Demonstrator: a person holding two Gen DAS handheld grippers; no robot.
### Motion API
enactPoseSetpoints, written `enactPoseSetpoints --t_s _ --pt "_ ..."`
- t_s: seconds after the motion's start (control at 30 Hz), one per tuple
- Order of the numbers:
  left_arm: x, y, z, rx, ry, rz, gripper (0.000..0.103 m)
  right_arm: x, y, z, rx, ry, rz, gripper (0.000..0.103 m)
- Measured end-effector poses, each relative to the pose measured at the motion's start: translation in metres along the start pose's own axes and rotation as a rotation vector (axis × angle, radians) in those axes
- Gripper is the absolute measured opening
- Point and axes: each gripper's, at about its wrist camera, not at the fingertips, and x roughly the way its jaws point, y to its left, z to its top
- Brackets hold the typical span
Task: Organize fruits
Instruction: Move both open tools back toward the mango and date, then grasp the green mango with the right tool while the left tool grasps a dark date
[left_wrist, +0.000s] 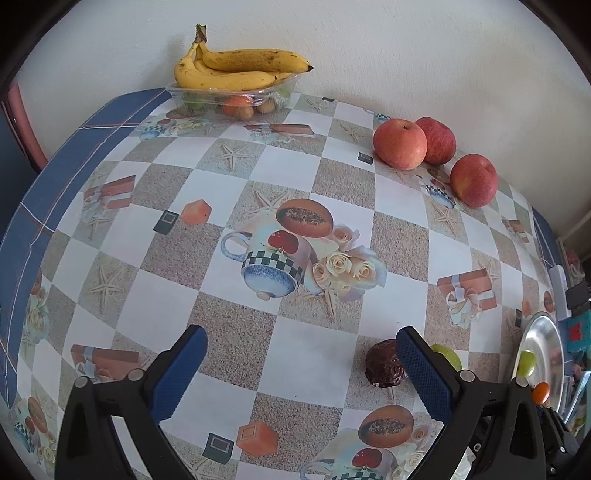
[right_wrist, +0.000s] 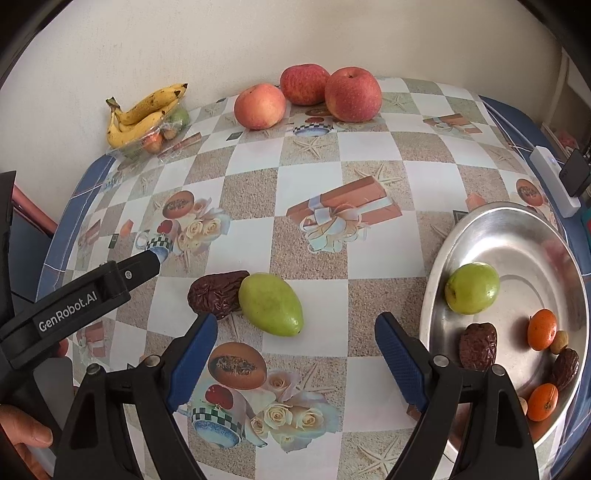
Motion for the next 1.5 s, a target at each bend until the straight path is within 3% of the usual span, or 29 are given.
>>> enactPoseSetpoints --t_s 0.3,0.63,0.7,0.77,0.83,0.93,0.97,1.13,1.23,1.4,1.5 --pt "0.013 -0.008 -0.002 0.025 0.023 -0.003 0.103 0.01 0.0 -0.001 0.0 0.019 0.004 0.088" --pt "0.03 -0.023 -0.005 0.032 0.104 -0.145 0.101 0.03 -0.002 0.001 0.018 0.033 0.021 0.087" --pt "0.035 -0.027 -0.007 0.03 0.128 -0.166 0.096 0.033 0.0 0.002 0.012 0.031 0.029 0.08" --pt "0.037 -0.029 -0.009 0.024 0.147 -0.176 0.08 0.037 0.003 0.003 0.0 0.032 0.037 0.071" --pt "0.039 -0.03 -0.011 0.014 0.169 -0.212 0.071 0.041 0.006 0.003 -0.011 0.033 0.036 0.067" --pt "0.039 -0.032 -0.012 -0.004 0.187 -0.281 0.04 0.047 0.008 0.002 -0.025 0.04 0.057 0.051" --pt "0.039 -0.031 -0.013 -0.014 0.193 -0.297 0.038 0.047 0.01 0.002 -0.032 0.042 0.077 0.046" --pt "0.033 -0.031 -0.012 -0.052 0.175 -0.346 0.038 0.044 0.009 0.0 -0.025 0.042 0.072 0.046" --pt "0.018 -0.04 -0.011 -0.045 0.15 -0.414 0.037 0.037 -0.001 -0.001 0.009 0.036 0.075 0.046" --pt "-0.005 -0.088 -0.017 0.079 0.117 -0.503 0.037 0.004 -0.026 0.004 0.081 -0.036 0.091 0.046" --pt "-0.01 -0.122 -0.031 0.168 0.126 -0.521 0.038 -0.02 -0.052 0.005 0.135 -0.076 0.013 0.046"
